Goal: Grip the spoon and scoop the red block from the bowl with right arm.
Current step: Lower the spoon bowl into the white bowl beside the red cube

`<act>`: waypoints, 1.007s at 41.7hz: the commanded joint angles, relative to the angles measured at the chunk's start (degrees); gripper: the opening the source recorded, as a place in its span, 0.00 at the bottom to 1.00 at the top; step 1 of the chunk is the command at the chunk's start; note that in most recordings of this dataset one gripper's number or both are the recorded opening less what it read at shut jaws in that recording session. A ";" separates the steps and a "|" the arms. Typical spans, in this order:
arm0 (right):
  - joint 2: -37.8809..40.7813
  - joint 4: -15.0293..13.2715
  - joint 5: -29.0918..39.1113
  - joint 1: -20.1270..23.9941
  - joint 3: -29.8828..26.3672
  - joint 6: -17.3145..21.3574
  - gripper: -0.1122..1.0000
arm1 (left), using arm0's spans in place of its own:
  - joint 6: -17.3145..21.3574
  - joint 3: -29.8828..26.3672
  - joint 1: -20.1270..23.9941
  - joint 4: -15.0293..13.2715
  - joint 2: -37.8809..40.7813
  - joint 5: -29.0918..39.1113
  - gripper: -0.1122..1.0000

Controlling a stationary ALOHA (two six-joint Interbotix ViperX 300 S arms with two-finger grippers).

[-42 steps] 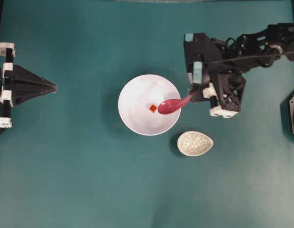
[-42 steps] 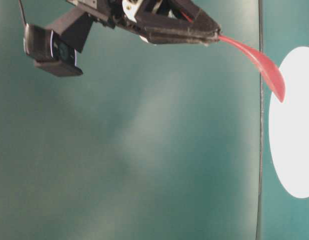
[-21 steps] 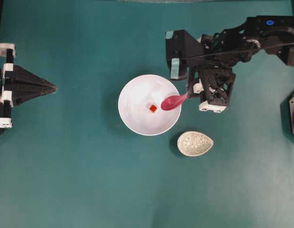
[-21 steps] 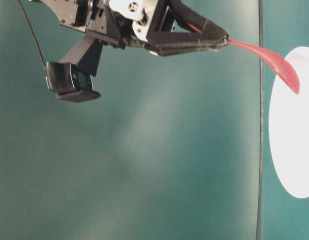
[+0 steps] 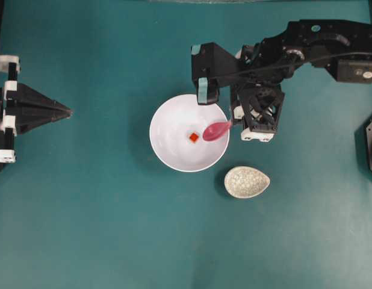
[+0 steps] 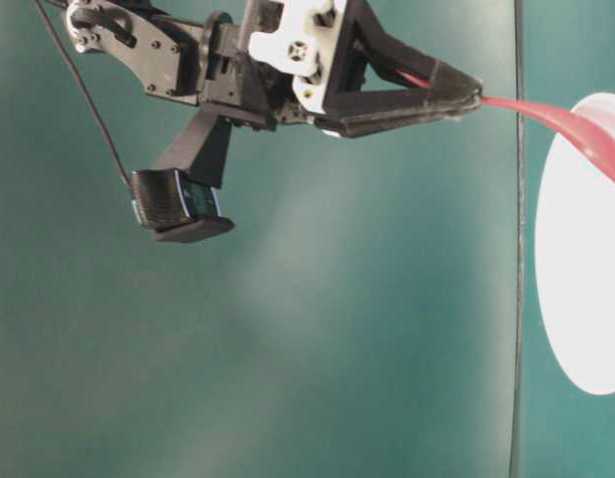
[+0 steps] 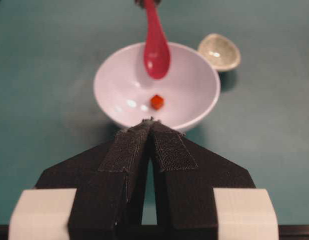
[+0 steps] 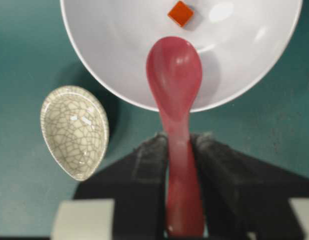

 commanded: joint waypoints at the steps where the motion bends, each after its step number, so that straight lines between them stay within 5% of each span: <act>1: -0.26 -0.09 -0.18 -0.18 -1.49 0.18 0.31 | 0.00 -0.62 0.18 0.09 0.18 -0.35 0.10; 42: 5.36 -1.93 -2.37 0.79 -4.75 0.18 0.31 | 0.00 -0.53 0.18 0.09 0.18 -0.70 0.10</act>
